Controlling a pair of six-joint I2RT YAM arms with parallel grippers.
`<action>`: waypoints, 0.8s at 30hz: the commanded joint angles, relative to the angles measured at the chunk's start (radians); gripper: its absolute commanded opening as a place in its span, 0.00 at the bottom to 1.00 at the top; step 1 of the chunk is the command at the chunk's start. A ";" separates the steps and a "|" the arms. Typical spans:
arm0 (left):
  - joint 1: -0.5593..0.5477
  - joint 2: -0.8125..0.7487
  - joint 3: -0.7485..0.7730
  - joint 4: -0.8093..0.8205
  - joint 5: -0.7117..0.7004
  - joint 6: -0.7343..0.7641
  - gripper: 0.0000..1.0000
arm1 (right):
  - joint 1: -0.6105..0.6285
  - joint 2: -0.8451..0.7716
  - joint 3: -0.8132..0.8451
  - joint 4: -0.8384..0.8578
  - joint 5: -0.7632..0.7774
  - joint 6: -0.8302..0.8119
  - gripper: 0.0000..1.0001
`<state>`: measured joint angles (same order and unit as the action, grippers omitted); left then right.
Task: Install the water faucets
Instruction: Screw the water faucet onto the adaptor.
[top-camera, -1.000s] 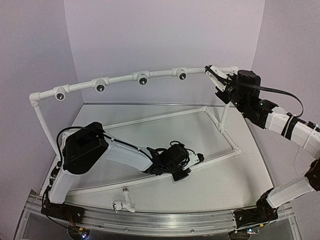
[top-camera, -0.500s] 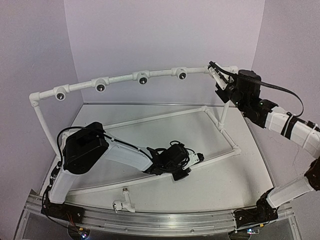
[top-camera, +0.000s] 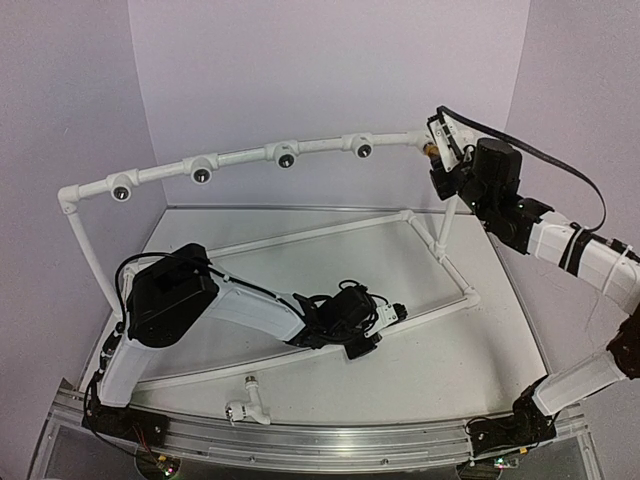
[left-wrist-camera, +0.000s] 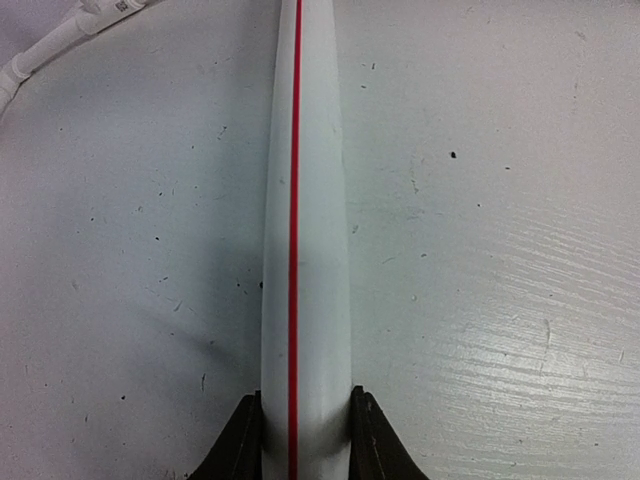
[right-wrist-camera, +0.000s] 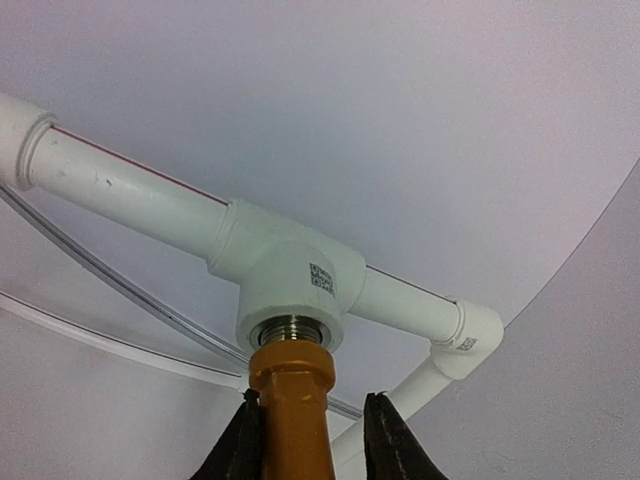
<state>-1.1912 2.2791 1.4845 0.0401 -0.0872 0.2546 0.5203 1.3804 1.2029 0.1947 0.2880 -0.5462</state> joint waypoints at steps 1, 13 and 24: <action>-0.073 0.080 -0.078 -0.314 0.149 0.051 0.00 | -0.087 0.063 0.031 0.137 -0.114 0.608 0.00; -0.074 0.084 -0.076 -0.314 0.144 0.050 0.00 | -0.122 0.065 0.055 0.078 -0.200 0.742 0.00; -0.074 0.095 -0.067 -0.315 0.133 0.042 0.00 | -0.123 -0.009 0.155 -0.246 -0.186 0.566 0.25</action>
<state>-1.1873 2.2875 1.4857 0.0624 -0.1162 0.2619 0.4438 1.3646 1.2537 0.1627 0.0547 0.0824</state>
